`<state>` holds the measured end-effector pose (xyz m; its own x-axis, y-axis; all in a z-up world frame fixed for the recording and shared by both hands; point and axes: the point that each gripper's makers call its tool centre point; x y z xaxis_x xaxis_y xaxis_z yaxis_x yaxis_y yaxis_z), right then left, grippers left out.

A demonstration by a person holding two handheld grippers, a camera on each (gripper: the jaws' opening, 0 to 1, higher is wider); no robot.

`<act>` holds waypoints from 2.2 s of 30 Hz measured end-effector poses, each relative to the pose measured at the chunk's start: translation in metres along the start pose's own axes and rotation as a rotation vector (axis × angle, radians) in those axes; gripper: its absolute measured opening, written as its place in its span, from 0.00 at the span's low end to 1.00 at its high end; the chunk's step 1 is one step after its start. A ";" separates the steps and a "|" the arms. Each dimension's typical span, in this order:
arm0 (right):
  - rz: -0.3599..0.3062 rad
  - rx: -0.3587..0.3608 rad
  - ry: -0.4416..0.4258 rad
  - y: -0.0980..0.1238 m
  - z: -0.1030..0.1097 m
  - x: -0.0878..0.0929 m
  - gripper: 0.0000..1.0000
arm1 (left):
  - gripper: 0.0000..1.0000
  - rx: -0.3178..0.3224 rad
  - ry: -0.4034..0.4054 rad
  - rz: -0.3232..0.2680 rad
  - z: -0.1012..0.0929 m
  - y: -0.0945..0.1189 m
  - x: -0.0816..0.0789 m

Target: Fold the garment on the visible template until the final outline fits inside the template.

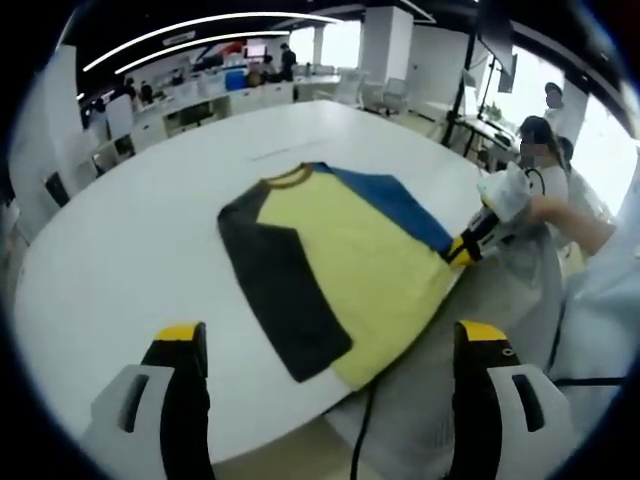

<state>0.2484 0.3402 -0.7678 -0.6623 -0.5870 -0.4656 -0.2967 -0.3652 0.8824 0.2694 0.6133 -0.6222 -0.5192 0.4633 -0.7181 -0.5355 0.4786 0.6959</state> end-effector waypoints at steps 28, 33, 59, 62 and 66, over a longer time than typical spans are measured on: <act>-0.097 -0.011 -0.071 0.034 -0.009 -0.009 0.03 | 1.00 0.008 -0.021 -0.003 -0.011 0.005 -0.009; -0.113 -0.005 -0.031 0.046 -0.018 -0.014 0.03 | 0.99 -0.003 -0.016 0.001 -0.015 0.005 -0.010; -0.193 0.080 0.115 0.115 -0.127 -0.060 0.03 | 1.00 -0.083 -0.025 0.031 -0.022 0.016 -0.022; -0.188 0.091 0.106 0.118 -0.141 -0.058 0.03 | 1.00 -0.093 -0.020 0.030 -0.024 0.017 -0.023; -0.183 0.103 0.086 0.120 -0.157 -0.051 0.03 | 1.00 -0.105 -0.011 0.040 -0.025 0.019 -0.021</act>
<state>0.3547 0.2133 -0.6490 -0.5307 -0.5790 -0.6190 -0.4786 -0.3980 0.7826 0.2535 0.5935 -0.5936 -0.5342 0.4890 -0.6896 -0.5815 0.3796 0.7196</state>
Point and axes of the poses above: the point that each gripper's makers call its tool centre point, and the gripper's own axes: y roughly backward along the fingers, z roughly to its left, x roughly out of its underside, and after that the axes turned 5 degrees about -y, right-handed
